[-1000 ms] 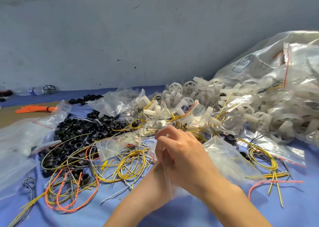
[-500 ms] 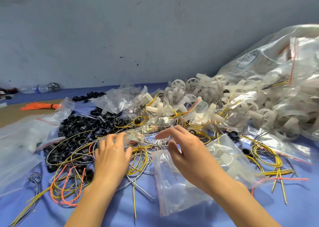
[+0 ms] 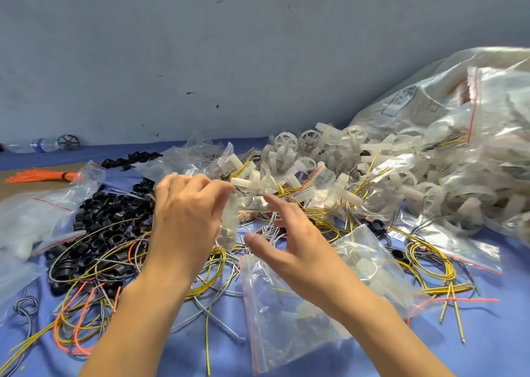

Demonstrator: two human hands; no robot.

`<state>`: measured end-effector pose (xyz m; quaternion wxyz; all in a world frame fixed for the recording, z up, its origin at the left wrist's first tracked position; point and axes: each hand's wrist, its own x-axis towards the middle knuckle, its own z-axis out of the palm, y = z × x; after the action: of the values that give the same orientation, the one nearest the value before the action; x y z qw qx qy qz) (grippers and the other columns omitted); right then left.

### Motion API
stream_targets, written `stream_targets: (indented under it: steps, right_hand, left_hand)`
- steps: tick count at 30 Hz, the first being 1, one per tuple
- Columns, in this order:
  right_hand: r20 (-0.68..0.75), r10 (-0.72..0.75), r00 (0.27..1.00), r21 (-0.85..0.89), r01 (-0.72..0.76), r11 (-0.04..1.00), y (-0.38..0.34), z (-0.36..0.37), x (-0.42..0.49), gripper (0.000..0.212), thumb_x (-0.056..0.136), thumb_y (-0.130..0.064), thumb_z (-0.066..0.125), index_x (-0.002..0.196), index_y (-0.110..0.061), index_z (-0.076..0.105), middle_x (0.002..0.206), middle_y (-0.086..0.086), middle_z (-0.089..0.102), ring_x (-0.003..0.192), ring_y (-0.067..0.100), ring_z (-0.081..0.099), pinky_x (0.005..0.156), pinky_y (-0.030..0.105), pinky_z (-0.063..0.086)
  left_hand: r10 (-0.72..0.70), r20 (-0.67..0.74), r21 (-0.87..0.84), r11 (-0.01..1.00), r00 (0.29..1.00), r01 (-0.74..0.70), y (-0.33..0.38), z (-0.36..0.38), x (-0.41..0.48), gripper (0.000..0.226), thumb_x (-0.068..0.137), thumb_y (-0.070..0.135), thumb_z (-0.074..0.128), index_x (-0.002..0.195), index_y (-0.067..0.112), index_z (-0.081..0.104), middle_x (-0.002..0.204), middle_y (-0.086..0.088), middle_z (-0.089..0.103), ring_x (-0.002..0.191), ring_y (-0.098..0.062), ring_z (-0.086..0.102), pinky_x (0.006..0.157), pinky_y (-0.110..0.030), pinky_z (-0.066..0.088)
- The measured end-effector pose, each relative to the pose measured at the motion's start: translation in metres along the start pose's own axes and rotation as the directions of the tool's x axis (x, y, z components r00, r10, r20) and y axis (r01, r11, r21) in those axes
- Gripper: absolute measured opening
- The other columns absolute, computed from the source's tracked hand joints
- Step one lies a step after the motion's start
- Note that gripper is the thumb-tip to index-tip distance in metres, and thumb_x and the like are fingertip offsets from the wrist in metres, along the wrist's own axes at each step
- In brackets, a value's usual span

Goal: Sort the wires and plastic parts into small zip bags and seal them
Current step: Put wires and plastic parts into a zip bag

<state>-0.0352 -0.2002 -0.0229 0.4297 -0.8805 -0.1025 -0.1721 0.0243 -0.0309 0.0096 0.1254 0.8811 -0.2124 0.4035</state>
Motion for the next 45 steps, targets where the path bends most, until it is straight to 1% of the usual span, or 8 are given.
stream_targets:
  steps: [7,10,15,19,24,32,39,45]
  right_hand:
    - [-0.08,0.175,0.981,0.335,-0.139,0.932,-0.005,-0.004,0.008,0.017,0.096,-0.017,0.057,0.105,-0.021,0.07,0.093,-0.004,0.074,0.08,0.008,0.069,0.076,0.028,0.055]
    - [0.014,0.363,0.932,0.658,-0.282,0.698,-0.005,-0.014,0.011,0.02,0.099,-0.012,0.052,0.096,-0.018,0.071,0.079,-0.004,0.074,0.062,0.008,0.067,0.057,0.026,0.055]
    - [0.136,0.437,0.889,0.891,-0.302,0.338,0.001,-0.025,0.014,0.017,0.097,-0.012,0.055,0.096,-0.012,0.072,0.079,0.002,0.064,0.078,0.022,0.065,0.058,0.033,0.059]
    - [0.167,0.353,0.921,0.902,-0.287,0.323,0.001,-0.025,0.014,0.017,0.098,-0.011,0.053,0.104,-0.01,0.07,0.091,0.01,0.074,0.077,0.023,0.071,0.063,0.036,0.061]
    - [0.202,0.295,0.934,0.88,-0.306,0.364,0.008,-0.026,0.01,0.018,0.092,-0.006,0.06,0.102,-0.015,0.072,0.102,0.013,0.074,0.087,0.021,0.07,0.072,0.034,0.06]
    - [0.248,0.229,0.941,0.875,-0.319,0.364,0.014,-0.029,0.007,0.029,0.09,0.008,0.055,0.103,-0.008,0.074,0.111,0.017,0.071,0.099,0.025,0.069,0.084,0.033,0.058]
    - [0.223,0.301,0.927,0.884,-0.322,0.338,0.009,-0.033,0.008,0.033,0.086,0.013,0.056,0.086,-0.011,0.078,0.098,0.018,0.073,0.081,0.024,0.07,0.071,0.028,0.06]
    - [0.27,0.381,0.884,0.899,-0.373,0.228,0.014,-0.032,0.013,0.035,0.089,0.013,0.049,0.1,-0.009,0.074,0.094,0.017,0.068,0.087,0.032,0.048,0.081,0.035,0.049]
  left_hand:
    - [0.216,-0.097,-0.145,0.963,0.971,-0.229,0.04,-0.021,0.014,0.015,0.093,0.029,0.059,0.104,0.025,0.07,0.093,0.005,0.064,0.092,-0.026,0.057,0.094,-0.043,0.039]
    - [-0.139,-0.095,-0.396,0.914,0.986,0.091,0.042,-0.022,0.01,0.035,0.097,0.039,0.056,0.129,0.025,0.053,0.117,0.003,0.054,0.109,-0.018,0.049,0.096,-0.034,0.037]
    - [-0.4,0.516,-0.679,0.348,0.757,0.647,0.044,-0.012,0.001,0.056,0.079,0.058,0.058,0.125,0.027,0.051,0.111,0.012,0.061,0.103,0.001,0.06,0.087,-0.024,0.051]
    - [-0.17,0.777,-0.6,0.092,0.606,0.795,0.047,0.001,-0.01,0.039,0.079,0.038,0.062,0.11,0.015,0.067,0.103,-0.007,0.073,0.088,-0.019,0.069,0.062,-0.031,0.058]
    - [-0.215,0.676,-0.709,0.073,0.705,0.702,0.042,0.005,-0.014,0.012,0.091,0.015,0.063,0.096,0.02,0.072,0.085,-0.004,0.073,0.063,-0.011,0.064,0.052,-0.024,0.052]
    - [-0.225,0.699,-0.715,-0.202,0.679,0.669,0.04,0.001,-0.007,0.044,0.095,-0.004,0.046,0.073,0.02,0.076,0.076,-0.005,0.068,0.062,-0.011,0.061,0.056,-0.023,0.056]
    - [-0.188,0.765,-0.64,-0.331,0.616,0.694,0.041,0.0,-0.005,0.016,0.089,0.003,0.052,0.085,0.002,0.068,0.088,-0.016,0.068,0.075,-0.023,0.065,0.063,-0.03,0.06]
    - [-0.038,0.834,-0.506,-0.448,0.55,0.737,0.031,-0.001,-0.01,0.036,0.085,0.033,0.065,0.109,0.006,0.062,0.099,-0.014,0.068,0.083,-0.025,0.068,0.065,-0.031,0.059]
